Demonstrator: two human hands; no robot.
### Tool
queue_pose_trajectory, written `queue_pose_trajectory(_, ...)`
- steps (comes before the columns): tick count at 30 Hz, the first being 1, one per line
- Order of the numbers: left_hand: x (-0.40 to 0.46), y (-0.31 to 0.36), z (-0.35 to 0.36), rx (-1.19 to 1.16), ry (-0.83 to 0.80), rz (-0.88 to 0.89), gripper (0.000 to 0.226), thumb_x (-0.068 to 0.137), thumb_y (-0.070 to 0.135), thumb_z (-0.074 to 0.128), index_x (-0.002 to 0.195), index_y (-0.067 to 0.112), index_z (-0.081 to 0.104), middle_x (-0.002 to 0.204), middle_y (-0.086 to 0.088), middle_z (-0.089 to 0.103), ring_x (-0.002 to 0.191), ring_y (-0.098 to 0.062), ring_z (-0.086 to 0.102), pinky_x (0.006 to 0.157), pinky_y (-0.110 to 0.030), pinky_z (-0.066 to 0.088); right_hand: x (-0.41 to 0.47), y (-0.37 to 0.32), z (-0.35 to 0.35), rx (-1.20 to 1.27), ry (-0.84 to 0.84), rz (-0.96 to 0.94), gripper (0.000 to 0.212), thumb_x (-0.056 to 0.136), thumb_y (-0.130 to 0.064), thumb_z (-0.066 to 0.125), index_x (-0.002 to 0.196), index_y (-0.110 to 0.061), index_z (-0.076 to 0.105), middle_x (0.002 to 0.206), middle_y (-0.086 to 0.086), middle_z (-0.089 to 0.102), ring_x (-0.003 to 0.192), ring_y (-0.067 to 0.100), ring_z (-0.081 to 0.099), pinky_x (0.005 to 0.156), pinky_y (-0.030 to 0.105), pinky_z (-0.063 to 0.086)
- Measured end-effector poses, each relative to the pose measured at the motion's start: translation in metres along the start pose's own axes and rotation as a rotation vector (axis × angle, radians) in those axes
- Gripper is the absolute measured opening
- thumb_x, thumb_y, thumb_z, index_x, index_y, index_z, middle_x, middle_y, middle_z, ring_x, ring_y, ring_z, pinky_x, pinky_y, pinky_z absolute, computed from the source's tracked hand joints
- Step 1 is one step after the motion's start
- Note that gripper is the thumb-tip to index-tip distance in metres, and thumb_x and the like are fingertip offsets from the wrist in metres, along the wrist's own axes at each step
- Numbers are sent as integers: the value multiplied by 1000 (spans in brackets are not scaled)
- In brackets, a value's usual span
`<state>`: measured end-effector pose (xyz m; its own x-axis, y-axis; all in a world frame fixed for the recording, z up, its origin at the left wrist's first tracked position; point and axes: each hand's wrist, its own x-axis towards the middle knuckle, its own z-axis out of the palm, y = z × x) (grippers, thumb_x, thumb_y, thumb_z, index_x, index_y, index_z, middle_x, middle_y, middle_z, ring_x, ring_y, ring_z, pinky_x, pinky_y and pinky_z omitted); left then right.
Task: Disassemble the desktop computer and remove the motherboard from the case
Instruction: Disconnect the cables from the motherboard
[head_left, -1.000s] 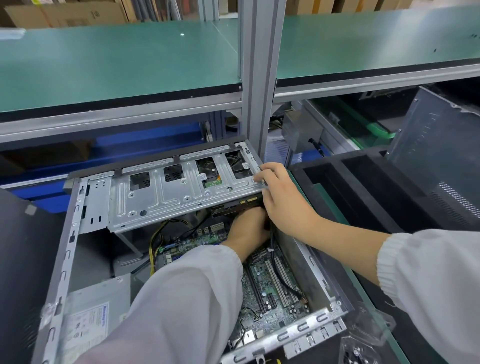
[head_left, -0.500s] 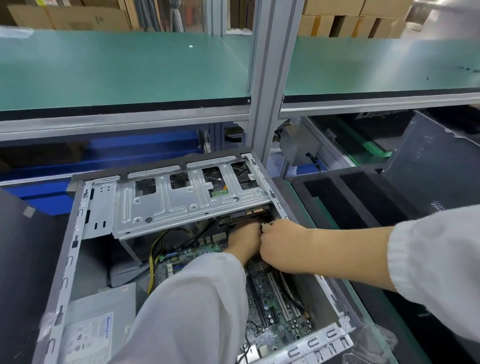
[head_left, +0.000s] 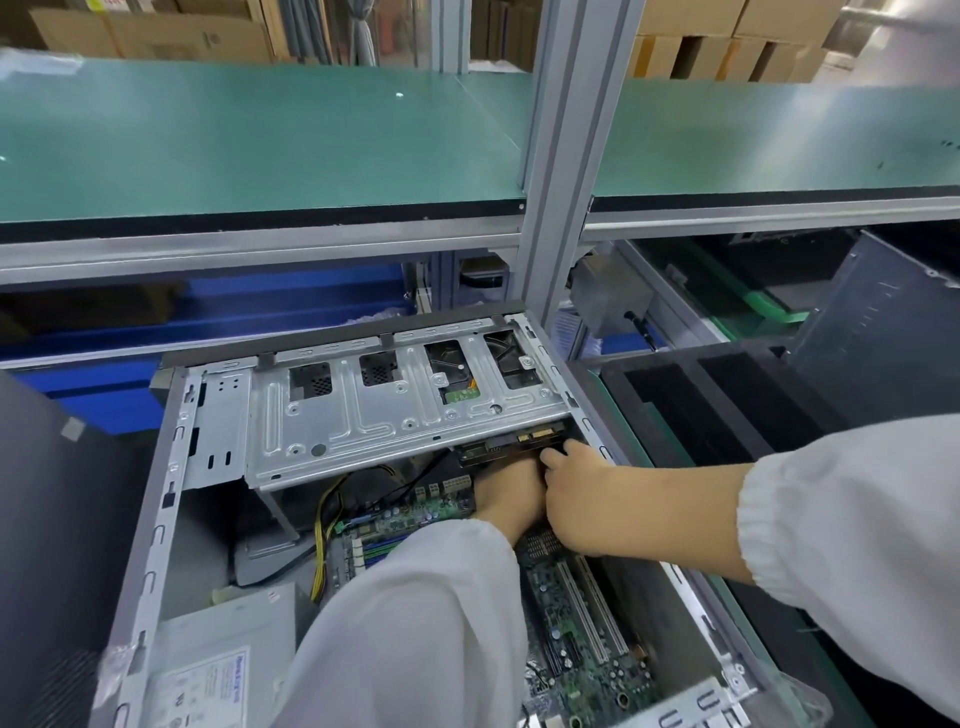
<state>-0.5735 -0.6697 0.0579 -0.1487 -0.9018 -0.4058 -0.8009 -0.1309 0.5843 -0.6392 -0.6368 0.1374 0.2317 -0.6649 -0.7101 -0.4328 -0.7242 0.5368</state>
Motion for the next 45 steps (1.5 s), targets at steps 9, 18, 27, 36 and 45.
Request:
queue_pose_trajectory(9,-10,-6,-24,222,-141,47,19,94,13,42,75,16,47,95,-9,63,95,-30,60,70,-28,40,16,-6,-2,-125,118,-99,36,98,-20,45,134,-13,49,138,10,47,126,30,41,93,36,45)
queue_pose_trajectory(18,-84,-36,-50,673,-125,255,56,97,39,47,136,1,36,141,-18,33,133,-35,28,115,-42,18,44,-23,1,-263,75,-58,36,95,-21,46,128,-11,54,125,5,56,111,24,57,53,26,42)
queue_pose_trajectory(27,-89,-64,-68,471,-80,146,62,99,54,26,142,10,31,145,-12,33,137,-28,26,117,-47,11,57,-19,2,-148,98,-28,35,94,-12,49,128,-12,56,131,6,55,116,29,55,73,36,53)
queue_pose_trajectory(36,-86,-69,-66,478,-350,29,68,100,54,13,153,14,-1,161,-6,-5,148,-22,-5,119,-42,-5,65,-15,9,-39,120,46,36,93,-9,51,129,-9,54,131,7,53,116,28,54,80,38,50)
queue_pose_trajectory(45,-86,-69,-65,457,-382,-22,69,99,56,12,153,17,-6,161,-9,-9,148,-25,-8,119,-43,-6,68,-14,12,-103,123,29,35,91,-8,52,125,-9,57,123,6,59,109,27,59,65,35,46)
